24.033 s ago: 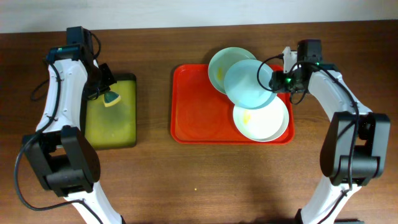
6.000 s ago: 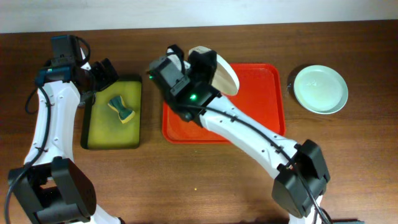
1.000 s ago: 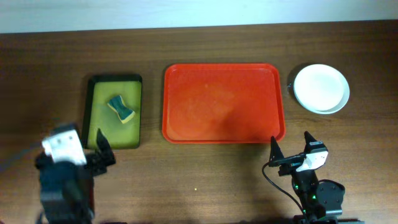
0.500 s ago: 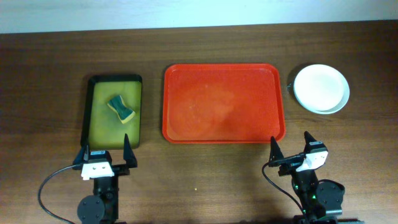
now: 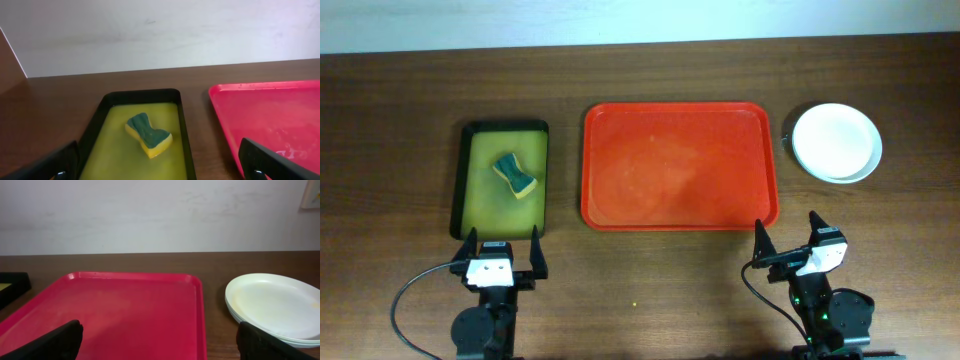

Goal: Clean dirty plates on tray and stack at the side

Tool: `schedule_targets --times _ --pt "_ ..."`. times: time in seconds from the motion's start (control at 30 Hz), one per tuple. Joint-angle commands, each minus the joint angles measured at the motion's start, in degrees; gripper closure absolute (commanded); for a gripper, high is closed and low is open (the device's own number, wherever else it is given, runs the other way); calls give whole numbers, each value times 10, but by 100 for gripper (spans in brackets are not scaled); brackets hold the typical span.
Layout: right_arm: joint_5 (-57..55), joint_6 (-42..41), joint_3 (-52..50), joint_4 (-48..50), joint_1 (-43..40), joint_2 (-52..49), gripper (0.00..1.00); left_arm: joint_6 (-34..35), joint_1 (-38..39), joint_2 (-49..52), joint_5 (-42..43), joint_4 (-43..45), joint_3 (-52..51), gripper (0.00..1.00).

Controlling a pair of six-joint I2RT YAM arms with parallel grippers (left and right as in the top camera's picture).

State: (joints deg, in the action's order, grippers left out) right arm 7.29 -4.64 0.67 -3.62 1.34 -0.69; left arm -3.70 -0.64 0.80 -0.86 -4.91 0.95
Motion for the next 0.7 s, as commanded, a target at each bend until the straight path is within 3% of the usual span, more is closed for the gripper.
schedule_targets --times 0.0,0.57,0.67 --pt "-5 -1 -3 -3 5 4 1 -11 3 -5 -4 2 -5 1" --pt "-5 -1 -3 -3 5 4 1 -11 3 -5 -4 2 -5 1" --pt "-5 -1 -3 -3 5 4 2 29 3 -5 19 2 -5 1"
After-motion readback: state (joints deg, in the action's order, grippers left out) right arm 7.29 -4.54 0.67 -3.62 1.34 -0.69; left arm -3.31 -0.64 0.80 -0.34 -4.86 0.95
